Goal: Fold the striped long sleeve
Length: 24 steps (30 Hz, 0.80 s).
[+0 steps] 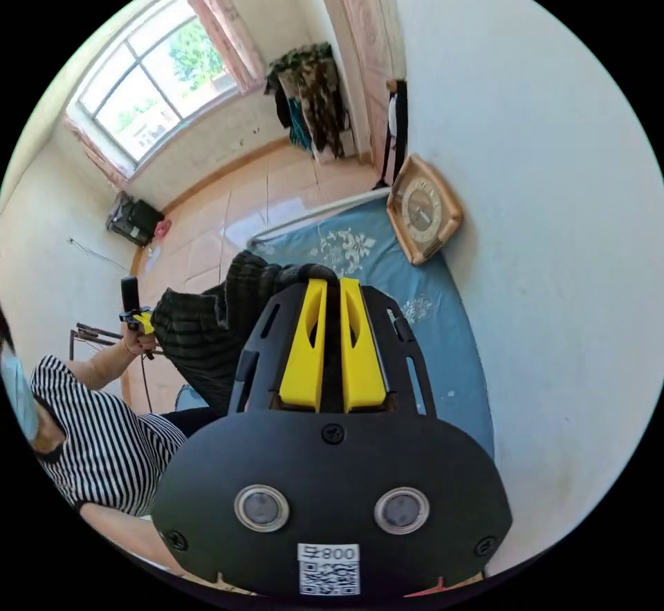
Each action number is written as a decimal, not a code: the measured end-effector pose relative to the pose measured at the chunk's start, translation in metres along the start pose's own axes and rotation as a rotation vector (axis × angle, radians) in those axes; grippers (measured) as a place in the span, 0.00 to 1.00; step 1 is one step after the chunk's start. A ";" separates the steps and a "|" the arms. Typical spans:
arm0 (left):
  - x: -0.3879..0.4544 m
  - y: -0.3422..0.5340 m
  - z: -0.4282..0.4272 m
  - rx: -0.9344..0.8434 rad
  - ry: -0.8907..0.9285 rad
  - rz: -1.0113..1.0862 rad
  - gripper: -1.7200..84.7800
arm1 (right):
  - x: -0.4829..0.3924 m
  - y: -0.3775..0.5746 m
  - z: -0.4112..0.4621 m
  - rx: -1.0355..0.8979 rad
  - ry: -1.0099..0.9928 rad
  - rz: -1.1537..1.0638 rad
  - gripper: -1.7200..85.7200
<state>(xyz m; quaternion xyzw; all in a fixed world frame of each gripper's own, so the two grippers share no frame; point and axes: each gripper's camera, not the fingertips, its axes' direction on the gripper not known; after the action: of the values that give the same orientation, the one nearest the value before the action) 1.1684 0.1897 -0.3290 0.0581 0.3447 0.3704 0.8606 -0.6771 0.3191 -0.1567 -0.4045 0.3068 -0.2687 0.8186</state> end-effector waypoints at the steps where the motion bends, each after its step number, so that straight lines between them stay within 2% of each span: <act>1: -0.032 0.000 -0.010 0.004 -0.095 -0.101 0.04 | 0.001 -0.013 0.025 -0.056 0.006 0.011 0.06; 3: -0.074 0.010 -0.028 0.036 -0.189 -0.249 0.04 | 0.003 -0.035 0.104 -0.190 0.041 0.046 0.04; 5: -0.110 0.033 -0.050 0.102 -0.247 -0.435 0.03 | 0.006 -0.030 0.140 -0.213 0.068 0.034 0.03; 7: -0.122 0.048 -0.059 0.141 -0.265 -0.536 0.03 | 0.017 -0.011 0.165 -0.219 0.097 0.030 0.02; 9: -0.128 0.051 -0.056 0.121 -0.270 -0.590 0.03 | 0.047 0.034 0.192 -0.248 0.034 0.103 0.02; 15: -0.156 0.016 0.011 -0.159 -0.236 -0.679 0.03 | 0.118 0.210 0.247 -0.321 -0.203 0.519 0.02; 19: -0.162 -0.032 0.073 -0.345 -0.165 -0.630 0.04 | 0.115 0.320 0.275 -0.356 -0.283 0.730 0.02; 24: -0.159 -0.072 0.131 -0.578 -0.178 -0.570 0.04 | 0.085 0.451 0.299 -0.321 -0.355 0.992 0.02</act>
<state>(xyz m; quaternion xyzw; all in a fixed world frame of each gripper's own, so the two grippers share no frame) 1.2175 0.0501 -0.1681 -0.2519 0.1529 0.1922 0.9361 -0.3188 0.6475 -0.4095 -0.3704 0.3553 0.2719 0.8141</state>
